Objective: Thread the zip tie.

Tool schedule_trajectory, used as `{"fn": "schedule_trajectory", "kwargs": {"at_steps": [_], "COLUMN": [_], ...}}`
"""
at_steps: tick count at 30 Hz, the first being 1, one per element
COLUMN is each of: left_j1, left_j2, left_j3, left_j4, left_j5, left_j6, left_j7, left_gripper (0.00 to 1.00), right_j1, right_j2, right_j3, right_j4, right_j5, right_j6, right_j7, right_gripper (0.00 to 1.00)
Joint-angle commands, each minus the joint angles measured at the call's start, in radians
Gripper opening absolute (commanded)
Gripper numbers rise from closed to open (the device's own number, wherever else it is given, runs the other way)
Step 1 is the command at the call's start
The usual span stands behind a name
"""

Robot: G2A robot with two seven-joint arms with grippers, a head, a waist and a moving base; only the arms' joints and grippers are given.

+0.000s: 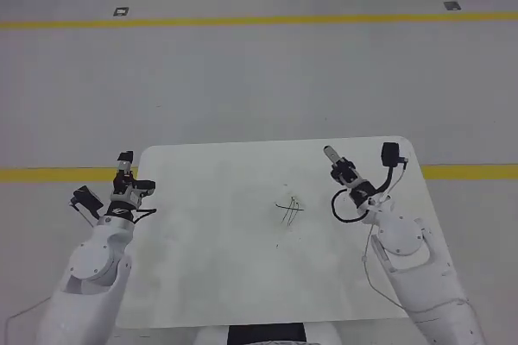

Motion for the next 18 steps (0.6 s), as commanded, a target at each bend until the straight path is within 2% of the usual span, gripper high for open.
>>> {"fn": "schedule_trajectory", "kwargs": {"at_steps": [1,10,14,18], "left_j1": [0.000,0.000,0.000,0.000], "left_j2": [0.000,0.000,0.000,0.000], "left_j3": [0.000,0.000,0.000,0.000], "left_j4": [0.000,0.000,0.000,0.000], "left_j5": [0.000,0.000,0.000,0.000], "left_j6": [0.000,0.000,0.000,0.000], "left_j7": [0.000,0.000,0.000,0.000], "left_gripper": [1.00,1.00,1.00,1.00], "right_j1": [0.002,0.007,0.065,0.131], "right_j2": [0.001,0.002,0.007,0.002], "right_j3": [-0.008,-0.013,-0.059,-0.144], "right_j4": [-0.002,-0.008,-0.026,-0.020], "right_j5": [-0.022,-0.037,-0.139,-0.223], "right_j6": [-0.001,-0.004,0.034,0.111], "right_j7": [0.026,0.041,0.189,0.318], "right_gripper": [1.00,1.00,1.00,1.00]}}
